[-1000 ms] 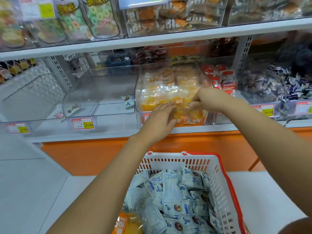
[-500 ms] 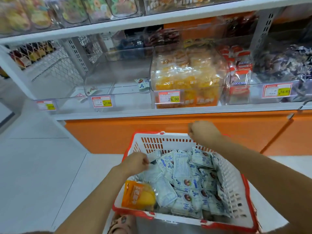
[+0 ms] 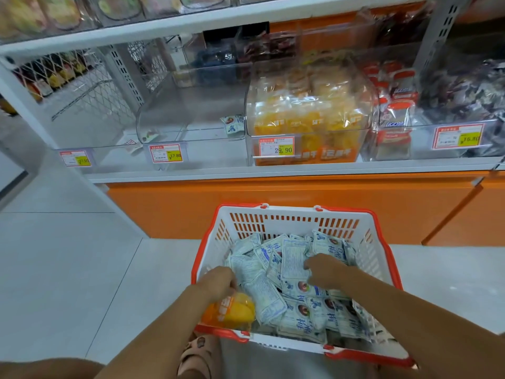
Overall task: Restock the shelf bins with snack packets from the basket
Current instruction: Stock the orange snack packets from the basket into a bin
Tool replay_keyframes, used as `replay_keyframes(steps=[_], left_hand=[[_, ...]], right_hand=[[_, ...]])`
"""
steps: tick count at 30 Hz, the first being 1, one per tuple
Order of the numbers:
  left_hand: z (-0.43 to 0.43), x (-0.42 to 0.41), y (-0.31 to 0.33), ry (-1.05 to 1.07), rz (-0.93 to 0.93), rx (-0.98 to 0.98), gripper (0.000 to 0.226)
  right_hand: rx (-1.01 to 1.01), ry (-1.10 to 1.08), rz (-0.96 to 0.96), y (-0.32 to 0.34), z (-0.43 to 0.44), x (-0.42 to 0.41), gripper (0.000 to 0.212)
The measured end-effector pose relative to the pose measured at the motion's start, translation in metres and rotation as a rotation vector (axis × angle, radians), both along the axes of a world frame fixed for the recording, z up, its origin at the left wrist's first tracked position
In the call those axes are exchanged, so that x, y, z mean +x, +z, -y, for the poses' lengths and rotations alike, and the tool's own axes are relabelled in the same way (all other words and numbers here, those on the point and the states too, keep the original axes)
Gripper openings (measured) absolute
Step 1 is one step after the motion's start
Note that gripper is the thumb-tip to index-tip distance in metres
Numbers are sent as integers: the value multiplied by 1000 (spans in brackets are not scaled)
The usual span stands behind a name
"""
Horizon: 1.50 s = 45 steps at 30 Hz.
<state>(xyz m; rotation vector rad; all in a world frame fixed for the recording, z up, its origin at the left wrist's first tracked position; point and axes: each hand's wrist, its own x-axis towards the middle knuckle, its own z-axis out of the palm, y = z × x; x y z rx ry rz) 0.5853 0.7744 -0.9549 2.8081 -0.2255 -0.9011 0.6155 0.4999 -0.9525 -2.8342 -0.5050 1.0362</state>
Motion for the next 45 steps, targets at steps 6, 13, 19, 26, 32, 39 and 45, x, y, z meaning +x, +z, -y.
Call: replay_keyframes(steps=[6,13,19,26,32,39,45], left_hand=[[0,-5,-5,84,26,-117,9],[2,2,1,271,-73,-320,27],[4,12,7,386,-77,-426,47],[17,29,37,500,-51,-659,43],[41,36,48,615,78,-837,48],[48,19,23,895,10,-900,42],[66,24,51,818,-8,-1045,41]], right_hand=[[72,44,-45,3,-15,-2,41],[198,8,-115,7,-22,-5,48],[410,-163,-230,5,-26,1,49],[732,-381,-372,14,-39,-1,73],[865,-519,-244,5,-36,0,30],[913,-604,-355,-3,-12,4,15],[860,-450,-230,60,-4,31,17]])
